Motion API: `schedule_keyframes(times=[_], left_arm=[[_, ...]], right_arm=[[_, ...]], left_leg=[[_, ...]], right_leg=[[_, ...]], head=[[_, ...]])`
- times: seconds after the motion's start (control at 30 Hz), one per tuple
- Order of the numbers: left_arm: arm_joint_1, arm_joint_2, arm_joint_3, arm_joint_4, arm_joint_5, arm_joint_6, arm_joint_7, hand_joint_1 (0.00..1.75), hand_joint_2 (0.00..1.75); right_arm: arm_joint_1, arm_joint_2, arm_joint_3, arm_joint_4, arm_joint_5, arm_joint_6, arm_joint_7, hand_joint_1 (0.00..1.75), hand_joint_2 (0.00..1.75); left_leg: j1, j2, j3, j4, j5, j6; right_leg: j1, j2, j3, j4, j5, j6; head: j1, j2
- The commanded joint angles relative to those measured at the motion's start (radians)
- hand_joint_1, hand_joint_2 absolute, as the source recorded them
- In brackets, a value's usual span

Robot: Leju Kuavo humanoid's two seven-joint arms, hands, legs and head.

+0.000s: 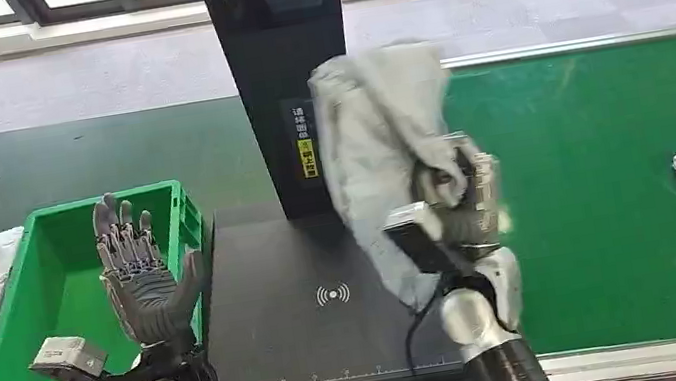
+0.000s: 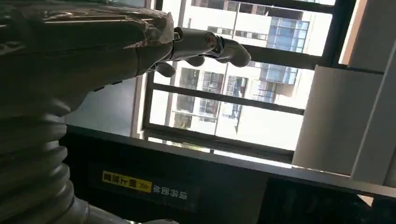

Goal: Moved the parcel from conveyor to table for the left to box.

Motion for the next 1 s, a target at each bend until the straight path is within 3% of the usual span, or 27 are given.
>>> schedule_keyframes(times=[0.03,0.4,0.43,1.0], left_arm=[[-0.071,0.008,-0.006,0.060,0.009,-0.002,-0.004,0.00,1.75],[-0.069,-0.001,0.018,0.015,0.015,-0.002,-0.007,0.00,1.75],[-0.069,-0.001,0.018,0.015,0.015,-0.002,-0.007,0.00,1.75],[-0.059,-0.007,0.028,0.003,0.014,0.006,-0.006,0.00,1.75]], right_arm=[[-0.173,-0.035,0.263,0.345,0.015,0.074,0.039,1.75,1.75],[-0.216,-0.031,0.312,0.372,0.058,0.126,0.102,1.69,1.75],[-0.216,-0.031,0.312,0.372,0.058,0.126,0.102,0.00,1.75],[-0.206,-0.028,0.263,0.353,0.066,0.027,0.125,0.00,1.75]], left_leg=[[0.001,-0.005,0.001,-0.004,0.003,0.000],[0.001,-0.006,-0.002,-0.001,0.003,-0.001],[0.002,-0.006,-0.002,-0.001,0.003,-0.001],[0.001,-0.007,-0.002,-0.001,0.003,-0.001]], right_leg=[[0.001,-0.005,0.003,-0.005,0.002,-0.001],[0.000,-0.005,0.000,-0.001,0.002,-0.001],[0.001,-0.005,0.000,-0.002,0.002,-0.001],[0.001,-0.005,0.000,-0.001,0.002,-0.001]], head=[[0.000,0.000],[0.000,0.000],[0.000,0.000],[0.000,0.000]])
